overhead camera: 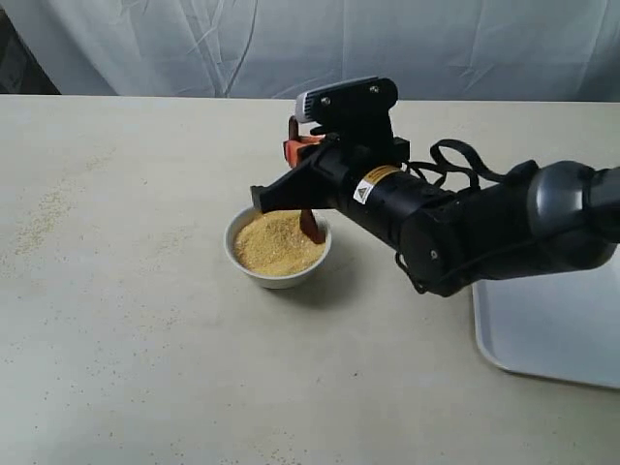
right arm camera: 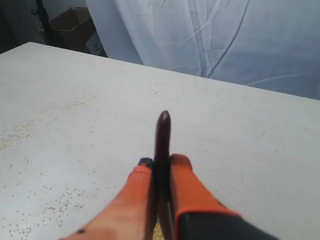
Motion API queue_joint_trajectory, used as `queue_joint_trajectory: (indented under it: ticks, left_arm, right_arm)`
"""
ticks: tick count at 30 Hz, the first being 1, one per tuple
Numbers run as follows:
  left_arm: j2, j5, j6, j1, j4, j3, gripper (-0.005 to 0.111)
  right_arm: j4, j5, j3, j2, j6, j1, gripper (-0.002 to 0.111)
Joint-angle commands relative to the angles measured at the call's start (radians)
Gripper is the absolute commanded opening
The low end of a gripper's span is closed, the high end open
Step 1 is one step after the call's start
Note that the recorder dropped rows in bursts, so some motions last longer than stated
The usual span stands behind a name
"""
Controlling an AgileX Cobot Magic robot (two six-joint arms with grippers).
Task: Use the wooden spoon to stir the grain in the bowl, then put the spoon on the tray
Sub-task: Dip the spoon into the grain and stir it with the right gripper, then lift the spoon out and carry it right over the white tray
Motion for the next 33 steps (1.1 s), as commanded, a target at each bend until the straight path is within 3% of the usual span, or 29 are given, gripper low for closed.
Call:
queue_joint_trajectory:
  ticks: [1, 16, 24, 33]
  left_arm:
    - [-0.004, -0.015, -0.001, -0.002, 0.000, 0.005, 0.000]
    - [-0.004, -0.015, -0.001, -0.002, 0.000, 0.005, 0.000]
    - [-0.004, -0.015, -0.001, -0.002, 0.000, 0.005, 0.000]
    - [-0.004, -0.015, -0.001, -0.002, 0.000, 0.005, 0.000]
  right_arm:
    - [-0.027, -0.032, 0.004, -0.010, 0.042, 0.019, -0.001]
    - [-0.020, 0.040, 0.004, -0.072, -0.116, 0.017, -0.001]
    - [-0.062, -0.003, 0.004, 0.009, 0.031, 0.031, -0.001]
    - [-0.177, -0.133, 0.004, -0.008, 0.033, 0.051, -0.001]
